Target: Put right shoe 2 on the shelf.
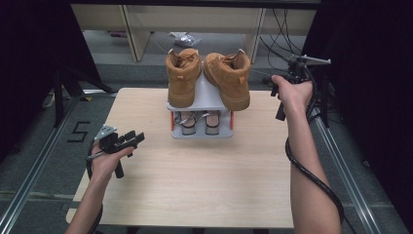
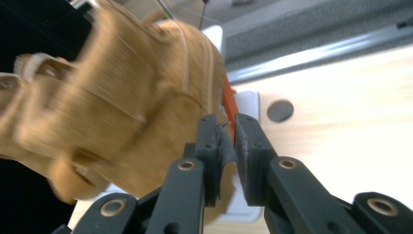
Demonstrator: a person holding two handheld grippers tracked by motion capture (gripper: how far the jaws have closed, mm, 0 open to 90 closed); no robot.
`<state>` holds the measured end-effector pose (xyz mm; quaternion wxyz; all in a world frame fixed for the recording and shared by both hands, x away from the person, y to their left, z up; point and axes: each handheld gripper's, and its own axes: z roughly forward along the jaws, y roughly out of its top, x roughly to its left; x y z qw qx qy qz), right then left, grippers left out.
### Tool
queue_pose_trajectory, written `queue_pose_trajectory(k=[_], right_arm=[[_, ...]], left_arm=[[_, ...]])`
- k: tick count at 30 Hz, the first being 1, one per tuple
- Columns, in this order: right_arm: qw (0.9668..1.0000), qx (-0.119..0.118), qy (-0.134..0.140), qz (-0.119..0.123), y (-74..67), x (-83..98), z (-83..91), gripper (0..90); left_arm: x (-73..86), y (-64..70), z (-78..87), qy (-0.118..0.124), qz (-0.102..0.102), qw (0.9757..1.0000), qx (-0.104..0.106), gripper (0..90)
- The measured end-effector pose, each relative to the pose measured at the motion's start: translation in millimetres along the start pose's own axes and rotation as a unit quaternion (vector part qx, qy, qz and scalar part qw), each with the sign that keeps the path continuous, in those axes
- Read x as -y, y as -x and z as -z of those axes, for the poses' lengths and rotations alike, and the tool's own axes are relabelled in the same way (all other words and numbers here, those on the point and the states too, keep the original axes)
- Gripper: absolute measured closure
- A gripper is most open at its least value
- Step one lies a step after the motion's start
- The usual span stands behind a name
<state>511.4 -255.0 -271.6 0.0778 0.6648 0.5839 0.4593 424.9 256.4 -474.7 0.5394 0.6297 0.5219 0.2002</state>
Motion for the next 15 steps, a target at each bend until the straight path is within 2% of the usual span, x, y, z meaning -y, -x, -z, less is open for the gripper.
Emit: queue_pose_trajectory(k=[1, 3, 4, 6, 7, 8, 11, 12, 15], right_arm=[[0.9999, 0.002, -0.005, -0.009, 2.8, 3.4, -1.7, 83.3], [0.9999, 0.011, -0.01, 0.006, 10.3, 9.7, -6.0, 86.6], [0.9998, 0.01, -0.018, -0.004, 10.6, 13.4, -8.0, 89.1], [0.9992, 0.014, -0.035, 0.013, 13.9, 21.4, -12.1, 90.0], [0.9989, 0.012, -0.046, -0.003, 11.5, 25.6, -13.7, 90.0], [0.9988, 0.009, -0.047, 0.01, 12.9, 28.2, -15.0, 90.0], [0.9982, 0.006, -0.057, 0.019, 12.2, 35.6, -17.3, 90.0], [0.9977, 0.005, -0.061, 0.027, 8.8, 44.1, -18.7, 90.0], [0.9972, -0.003, -0.064, 0.038, 3.3, 53.2, -19.9, 90.0]], left_arm=[[0.2, -0.1, 0.1, -0.001, -0.001, 1.0, 0.0, 52.0], [0.5, -0.2, 0.1, -0.001, -0.001, 1.0, 0.0, 52.0], [0.5, -0.3, 0.2, -0.002, -0.001, 1.0, 0.0, 52.0], [0.7, -0.3, 0.4, -0.002, 0.001, 1.0, -0.002, 52.0], [0.8, -0.5, 0.5, -0.002, 0.001, 1.0, -0.002, 52.0], [0.8, -0.8, 0.6, -0.002, 0.0, 1.0, -0.002, 52.0], [0.8, -0.9, 1.1, -0.001, 0.0, 1.0, -0.002, 52.0], [0.7, -0.9, 1.3, 0.0, 0.0, 1.0, -0.001, 52.0], [0.5, -0.7, 1.9, 0.0, 0.0, 1.0, -0.001, 52.0]])
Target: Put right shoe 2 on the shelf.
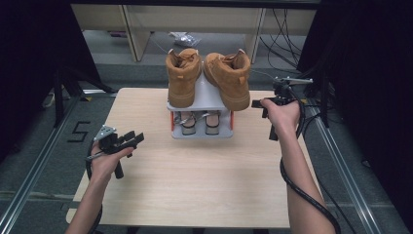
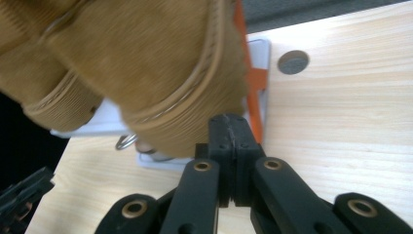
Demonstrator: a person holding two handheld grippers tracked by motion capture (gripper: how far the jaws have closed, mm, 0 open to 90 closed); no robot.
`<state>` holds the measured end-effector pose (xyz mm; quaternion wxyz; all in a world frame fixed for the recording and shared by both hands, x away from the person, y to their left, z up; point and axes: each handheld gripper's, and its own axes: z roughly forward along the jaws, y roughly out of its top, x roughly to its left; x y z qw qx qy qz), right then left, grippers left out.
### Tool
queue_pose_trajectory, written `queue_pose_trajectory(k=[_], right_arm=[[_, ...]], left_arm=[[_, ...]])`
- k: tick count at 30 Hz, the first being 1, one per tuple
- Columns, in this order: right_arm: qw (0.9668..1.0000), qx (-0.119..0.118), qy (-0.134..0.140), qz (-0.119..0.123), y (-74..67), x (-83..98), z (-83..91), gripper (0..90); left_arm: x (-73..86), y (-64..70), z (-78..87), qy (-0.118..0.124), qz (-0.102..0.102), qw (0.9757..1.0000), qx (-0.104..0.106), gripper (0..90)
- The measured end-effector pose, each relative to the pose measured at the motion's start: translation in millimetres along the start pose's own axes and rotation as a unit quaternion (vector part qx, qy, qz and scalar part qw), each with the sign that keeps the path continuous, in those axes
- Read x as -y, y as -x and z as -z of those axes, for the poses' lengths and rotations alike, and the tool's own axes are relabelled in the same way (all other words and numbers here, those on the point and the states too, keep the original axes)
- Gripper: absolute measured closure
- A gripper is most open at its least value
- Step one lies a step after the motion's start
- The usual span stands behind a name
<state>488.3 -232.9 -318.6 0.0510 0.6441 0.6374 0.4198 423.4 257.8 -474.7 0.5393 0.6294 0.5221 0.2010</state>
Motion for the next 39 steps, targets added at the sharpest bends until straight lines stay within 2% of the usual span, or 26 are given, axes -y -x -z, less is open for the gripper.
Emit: queue_pose_trajectory(k=[1, 2, 3, 4, 6, 11, 12, 13, 14, 15, 19, 20, 23, 25, 26, 28, 30, 31, 33, 34, 35, 36, 38, 39], right_arm=[[1.0, -0.005, -0.004, -0.007, -3.8, 2.3, 0.0, 90.0], [0.9999, -0.008, -0.001, 0.011, -4.2, 3.8, -0.6, 90.0], [0.9999, -0.01, -0.005, 0.008, -7.0, 5.5, -1.1, 90.0], [0.9997, -0.01, -0.005, 0.021, -8.5, 6.8, -1.4, 90.0], [0.9996, -0.015, -0.008, 0.024, -12.9, 9.5, -3.7, 90.0], [0.9989, -0.015, 0.0, 0.044, -17.3, 11.4, -11.0, 90.0], [0.9994, -0.013, -0.005, 0.033, -19.6, 11.7, -10.0, 90.0], [0.9991, -0.012, -0.003, 0.04, -19.6, 11.7, -9.9, 90.0], [0.9998, -0.012, -0.008, 0.016, -23.5, 12.8, -9.4, 90.0], [0.9994, -0.009, 0.0, 0.035, -21.3, 12.6, -10.1, 90.0], [0.9983, -0.006, 0.01, 0.057, -20.2, 12.1, -12.1, 90.0], [0.9995, -0.005, 0.0, 0.033, -24.6, 12.8, -11.9, 90.0], [0.9987, -0.008, -0.001, 0.049, -25.7, 12.0, -14.9, 90.0], [0.9993, -0.017, -0.004, 0.033, -29.2, 12.5, -17.3, 90.0], [0.999, -0.013, -0.005, 0.043, -29.2, 11.9, -18.0, 90.0], [0.9995, -0.015, -0.006, 0.026, -34.0, 12.4, -20.8, 90.0], [0.9991, -0.014, -0.006, 0.041, -34.4, 11.6, -24.0, 90.0], [0.9996, -0.015, -0.009, 0.022, -37.6, 11.8, -25.1, 90.0], [0.999, -0.013, -0.006, 0.044, -36.0, 10.4, -26.7, 90.0], [0.999, -0.016, -0.007, 0.042, -35.9, 10.0, -27.9, 90.0], [0.9986, -0.019, 0.002, 0.05, -36.2, 9.7, -29.6, 90.0], [0.999, -0.011, -0.007, 0.043, -37.8, 9.4, -28.7, 90.0], [0.9995, -0.02, -0.008, 0.021, -41.8, 10.2, -30.5, 90.0], [0.9997, -0.012, -0.01, 0.018, -43.2, 10.1, -30.6, 90.0]], left_arm=[[0.1, -0.2, -0.1, 0.001, 0.0, 1.0, 0.002, 52.0], [0.0, 0.0, 0.2, 0.001, 0.0, 1.0, 0.0, 52.0], [-0.1, 0.1, 0.5, 0.0, 0.0, 1.0, -0.001, 52.0], [-0.1, 0.1, 0.4, 0.0, 0.0, 1.0, -0.001, 52.0], [0.2, -0.1, -0.2, 0.001, 0.0, 1.0, 0.001, 52.0], [0.5, -0.2, 0.1, -0.001, 0.001, 1.0, -0.001, 52.0], [0.4, -0.5, 0.4, 0.0, 0.001, 1.0, -0.001, 52.0], [0.3, -0.9, 0.4, 0.0, 0.001, 1.0, -0.001, 51.9], [0.3, -1.0, 0.3, 0.0, 0.001, 1.0, -0.002, 52.0], [0.3, -1.0, 0.1, 0.0, 0.002, 1.0, -0.002, 52.0], [0.4, 0.4, -0.2, -0.001, 0.001, 1.0, -0.001, 52.0], [0.4, 0.6, -0.4, -0.001, 0.001, 1.0, -0.001, 51.9], [0.8, 0.6, -0.9, -0.002, 0.001, 1.0, -0.001, 52.0], [1.5, 0.8, -1.0, -0.002, 0.002, 1.0, -0.001, 51.9], [1.7, 0.7, -1.0, -0.003, 0.001, 1.0, 0.0, 52.0], [2.0, 0.3, -1.2, -0.003, 0.001, 1.0, -0.001, 52.0], [1.9, 0.0, -1.0, -0.003, 0.001, 1.0, -0.001, 52.0], [1.9, 0.0, -0.7, -0.003, 0.001, 1.0, -0.001, 52.0], [1.9, -0.1, -0.5, -0.003, 0.001, 1.0, -0.001, 52.0], [2.0, -0.1, -0.7, -0.003, 0.001, 1.0, -0.001, 52.0], [2.2, -0.1, -0.8, -0.003, 0.001, 1.0, -0.001, 52.1], [2.3, 0.1, -0.9, -0.003, 0.0, 1.0, -0.001, 52.1], [2.3, 0.4, -0.9, -0.003, 0.0, 1.0, 0.0, 52.0], [2.1, 0.5, -0.9, -0.003, -0.001, 1.0, -0.001, 52.0]])
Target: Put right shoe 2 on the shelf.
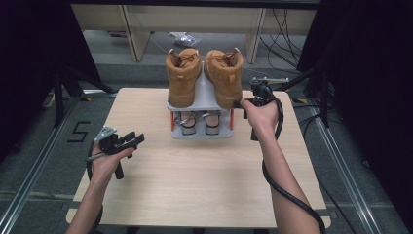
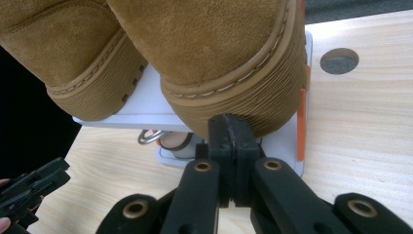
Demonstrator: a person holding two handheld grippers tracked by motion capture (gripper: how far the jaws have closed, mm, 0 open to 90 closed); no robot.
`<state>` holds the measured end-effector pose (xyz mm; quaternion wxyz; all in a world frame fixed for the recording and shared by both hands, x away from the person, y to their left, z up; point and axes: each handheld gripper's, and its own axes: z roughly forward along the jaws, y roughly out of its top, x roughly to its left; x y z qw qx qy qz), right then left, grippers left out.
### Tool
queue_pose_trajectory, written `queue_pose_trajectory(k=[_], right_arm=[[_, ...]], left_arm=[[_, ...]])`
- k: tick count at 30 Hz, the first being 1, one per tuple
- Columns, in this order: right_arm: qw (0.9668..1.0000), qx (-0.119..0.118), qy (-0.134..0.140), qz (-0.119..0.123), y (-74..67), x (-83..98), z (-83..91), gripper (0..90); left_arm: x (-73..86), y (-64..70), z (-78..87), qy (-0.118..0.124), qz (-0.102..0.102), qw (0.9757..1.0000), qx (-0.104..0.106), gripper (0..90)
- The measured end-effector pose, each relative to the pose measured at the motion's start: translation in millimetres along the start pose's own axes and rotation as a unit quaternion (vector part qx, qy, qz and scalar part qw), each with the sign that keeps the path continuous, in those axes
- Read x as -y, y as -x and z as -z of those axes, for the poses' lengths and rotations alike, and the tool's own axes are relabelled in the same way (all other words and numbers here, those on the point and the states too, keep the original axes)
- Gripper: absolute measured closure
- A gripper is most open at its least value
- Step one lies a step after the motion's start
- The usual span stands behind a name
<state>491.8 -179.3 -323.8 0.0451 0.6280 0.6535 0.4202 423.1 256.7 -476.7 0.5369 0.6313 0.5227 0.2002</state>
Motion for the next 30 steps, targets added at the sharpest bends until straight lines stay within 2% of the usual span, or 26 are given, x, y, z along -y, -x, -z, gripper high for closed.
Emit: queue_pose_trajectory(k=[1, 3, 4, 6, 7, 8, 9, 13, 14, 16, 17, 19, 20, 21, 22, 23, 24, 25, 26, 27, 28, 29, 30], right_arm=[[0.9998, -0.004, 0.002, 0.021, 2.7, -1.0, -1.4, 90.0], [0.9999, -0.008, -0.004, 0.008, -0.8, -1.3, -3.0, 90.0], [0.9998, -0.006, -0.001, 0.021, 0.1, -2.0, -4.4, 90.0], [0.9995, -0.009, 0.0, 0.03, 0.4, -3.2, -7.2, 90.0], [0.9996, -0.006, -0.002, 0.028, -0.8, -3.5, -7.4, 90.0], [0.9999, -0.009, -0.006, 0.008, -3.4, -3.4, -8.3, 90.0], [0.9996, -0.005, -0.002, 0.029, -1.0, -4.2, -8.7, 90.0], [0.9996, -0.006, -0.006, 0.025, -2.5, -4.8, -9.2, 90.0], [0.9999, -0.007, -0.01, 0.007, -4.8, -5.0, -9.0, 90.0], [0.9996, -0.005, -0.005, 0.026, -2.6, -5.4, -9.8, 90.0], [0.9997, -0.003, -0.007, 0.022, -3.5, -5.0, -9.6, 90.0], [0.9994, -0.006, -0.002, 0.035, -2.2, -4.3, -9.7, 88.2], [0.9996, -0.007, 0.0, 0.029, -3.6, -3.2, -8.7, 87.1], [0.9988, 0.005, 0.008, 0.048, -2.2, -3.3, -8.1, 86.2], [0.9986, 0.002, 0.015, 0.051, -1.9, -2.9, -7.1, 85.0], [0.9978, 0.01, 0.022, 0.061, -0.6, -2.0, -5.1, 84.3], [0.9984, 0.016, 0.021, 0.05, -2.8, -1.3, -1.6, 83.6], [0.9958, 0.021, 0.036, 0.082, 2.1, -0.9, -1.3, 82.5], [0.9976, 0.024, 0.026, 0.059, 0.3, -0.1, 2.4, 81.2], [0.9962, 0.028, 0.036, 0.074, 3.8, 1.0, 2.8, 80.5], [0.9971, 0.031, 0.028, 0.063, 4.2, 1.6, 5.8, 79.9], [0.9972, 0.034, 0.033, 0.059, 7.0, 2.9, 6.8, 79.3], [0.9962, 0.036, 0.036, 0.07, 12.4, 3.4, 7.8, 78.9]], left_arm=[[-0.1, 0.1, -0.1, 0.0, 0.0, 1.0, 0.0, 52.0], [-0.3, 0.2, 0.2, 0.001, 0.0, 1.0, 0.0, 51.9], [-0.3, 0.2, 0.4, 0.001, 0.0, 1.0, 0.0, 51.9], [-0.5, -0.2, 0.9, 0.002, 0.0, 1.0, -0.001, 51.9], [-0.6, -0.4, 1.1, 0.003, 0.0, 1.0, -0.001, 51.9], [-0.7, -0.6, 1.2, 0.003, 0.0, 1.0, 0.0, 51.8], [-0.7, -0.6, 1.2, 0.003, 0.0, 1.0, 0.0, 51.8], [-0.5, -0.1, 0.9, 0.002, -0.001, 1.0, 0.0, 51.8], [-0.5, 0.1, 0.9, 0.002, -0.001, 1.0, 0.0, 51.8], [-0.5, 0.9, 1.0, 0.003, -0.001, 1.0, 0.0, 51.8], [-0.6, 0.9, 1.3, 0.003, -0.001, 1.0, 0.001, 51.8], [-1.0, 0.9, 2.1, 0.004, -0.001, 1.0, -0.001, 51.8], [-1.2, 0.7, 2.4, 0.005, -0.001, 1.0, 0.0, 51.7], [-1.5, 0.3, 2.7, 0.005, -0.003, 1.0, 0.0, 51.7], [-1.8, 0.1, 2.8, 0.007, -0.003, 1.0, -0.001, 51.6], [-2.0, -0.1, 3.1, 0.008, -0.002, 1.0, 0.001, 51.6], [-2.3, 0.0, 3.7, 0.006, -0.002, 1.0, -0.002, 51.6], [-2.6, -0.3, 3.8, 0.007, -0.003, 1.0, -0.002, 51.5], [-2.8, -0.5, 4.1, 0.006, -0.004, 1.0, -0.002, 51.5], [-2.8, -0.6, 4.3, 0.006, -0.004, 1.0, -0.002, 51.4], [-2.8, -0.5, 4.7, 0.007, -0.004, 1.0, -0.001, 51.4], [-2.8, -0.4, 4.9, 0.008, -0.003, 1.0, -0.001, 51.3], [-2.9, -0.5, 5.1, 0.009, -0.003, 1.0, -0.001, 51.3]])
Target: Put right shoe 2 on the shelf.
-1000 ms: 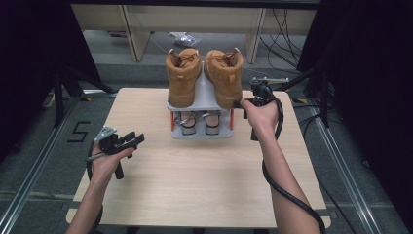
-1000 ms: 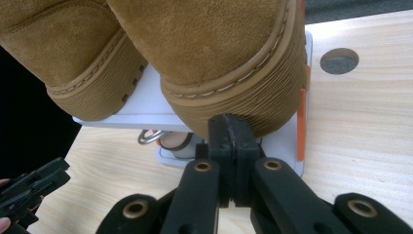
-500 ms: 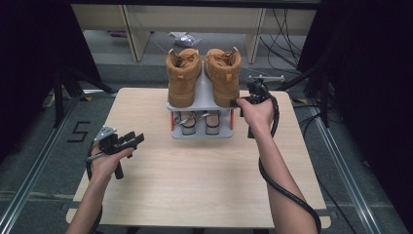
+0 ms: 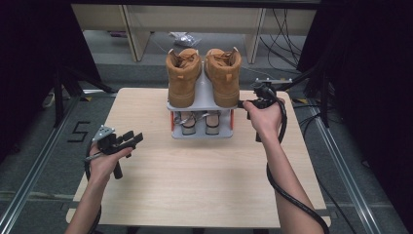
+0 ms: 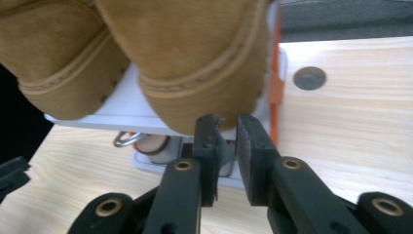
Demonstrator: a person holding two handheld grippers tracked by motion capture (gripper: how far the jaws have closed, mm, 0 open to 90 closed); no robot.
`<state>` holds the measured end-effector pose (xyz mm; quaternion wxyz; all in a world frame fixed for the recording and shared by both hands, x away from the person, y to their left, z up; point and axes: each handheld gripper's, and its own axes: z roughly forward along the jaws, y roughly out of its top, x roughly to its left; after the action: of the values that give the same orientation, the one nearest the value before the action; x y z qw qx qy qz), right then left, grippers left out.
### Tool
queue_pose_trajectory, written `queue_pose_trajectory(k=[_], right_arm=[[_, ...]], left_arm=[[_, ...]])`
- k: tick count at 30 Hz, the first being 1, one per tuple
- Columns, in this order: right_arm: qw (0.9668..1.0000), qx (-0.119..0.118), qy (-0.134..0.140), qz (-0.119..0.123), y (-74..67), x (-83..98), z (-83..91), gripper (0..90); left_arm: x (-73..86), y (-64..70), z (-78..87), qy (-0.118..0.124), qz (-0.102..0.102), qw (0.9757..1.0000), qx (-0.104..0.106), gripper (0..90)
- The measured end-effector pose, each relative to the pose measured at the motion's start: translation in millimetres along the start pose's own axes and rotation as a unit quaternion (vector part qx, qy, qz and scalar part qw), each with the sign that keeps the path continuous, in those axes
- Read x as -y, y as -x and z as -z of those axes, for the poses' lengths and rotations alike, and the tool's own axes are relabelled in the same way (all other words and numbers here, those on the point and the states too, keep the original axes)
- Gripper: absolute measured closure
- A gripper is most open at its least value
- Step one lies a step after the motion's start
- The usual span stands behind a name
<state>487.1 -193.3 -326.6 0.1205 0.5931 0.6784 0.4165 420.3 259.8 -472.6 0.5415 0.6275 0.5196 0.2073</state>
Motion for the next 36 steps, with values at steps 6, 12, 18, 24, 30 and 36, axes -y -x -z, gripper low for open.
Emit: queue_pose_trajectory(k=[6, 12, 18, 24, 30, 36], right_arm=[[0.9999, 0.012, 0.004, -0.009, 16.0, 10.6, 10.5, 75.8], [0.9996, 0.024, 0.012, 0.007, 39.6, 24.8, 19.6, 73.3], [0.999, 0.043, 0.012, 0.002, 59.3, 44.1, 25.3, 71.7], [0.9989, 0.046, 0.008, 0.0, 78.4, 63.2, 25.4, 71.3], [0.998, 0.05, 0.001, -0.038, 94.1, 83.5, 27.1, 70.7], [0.997, 0.058, 0.01, -0.05, 104.2, 102.6, 31.3, 70.0]], left_arm=[[0.7, 0.4, 0.0, -0.001, -0.001, 1.0, 0.0, 51.1], [2.2, 0.2, -0.3, -0.004, -0.001, 1.0, -0.001, 50.9], [3.5, -0.5, -1.0, -0.006, -0.001, 1.0, -0.001, 50.8], [4.6, -0.1, -1.4, -0.007, -0.002, 1.0, -0.002, 50.8], [5.4, -1.3, -1.7, -0.008, -0.002, 1.0, -0.003, 50.7], [6.5, -0.3, -1.9, -0.01, -0.002, 0.9999, -0.003, 50.7]])
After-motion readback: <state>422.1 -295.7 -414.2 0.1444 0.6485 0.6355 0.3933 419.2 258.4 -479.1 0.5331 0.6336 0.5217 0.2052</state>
